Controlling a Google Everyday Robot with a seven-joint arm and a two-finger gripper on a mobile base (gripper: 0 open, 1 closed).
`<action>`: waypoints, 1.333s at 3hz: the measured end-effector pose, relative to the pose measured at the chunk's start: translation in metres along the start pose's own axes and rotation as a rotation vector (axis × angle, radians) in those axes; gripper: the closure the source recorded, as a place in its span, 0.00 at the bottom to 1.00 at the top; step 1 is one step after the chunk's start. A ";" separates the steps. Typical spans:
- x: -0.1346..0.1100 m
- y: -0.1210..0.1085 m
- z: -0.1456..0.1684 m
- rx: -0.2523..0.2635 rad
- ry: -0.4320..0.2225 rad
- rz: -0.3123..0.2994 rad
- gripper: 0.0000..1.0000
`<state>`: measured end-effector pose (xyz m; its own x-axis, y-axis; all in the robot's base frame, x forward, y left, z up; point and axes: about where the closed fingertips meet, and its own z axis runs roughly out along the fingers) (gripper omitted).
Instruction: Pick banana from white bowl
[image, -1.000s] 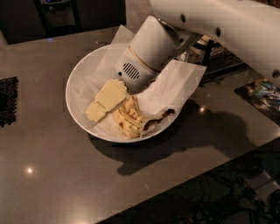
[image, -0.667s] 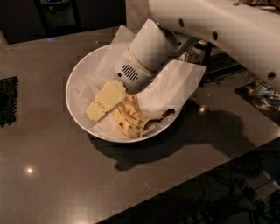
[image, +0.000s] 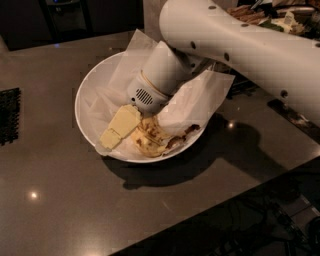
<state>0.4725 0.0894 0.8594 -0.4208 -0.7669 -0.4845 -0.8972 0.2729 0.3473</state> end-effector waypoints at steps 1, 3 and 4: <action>0.000 0.000 0.000 0.000 0.000 0.000 0.00; -0.006 0.002 -0.023 0.073 -0.018 -0.011 0.00; -0.010 0.003 -0.032 0.112 -0.017 -0.023 0.00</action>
Offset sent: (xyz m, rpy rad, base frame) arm 0.0031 -0.0147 0.0269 -0.0159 -0.0738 -0.0644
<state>0.4778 0.0792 0.8907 -0.4011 -0.7643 -0.5049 -0.9157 0.3191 0.2444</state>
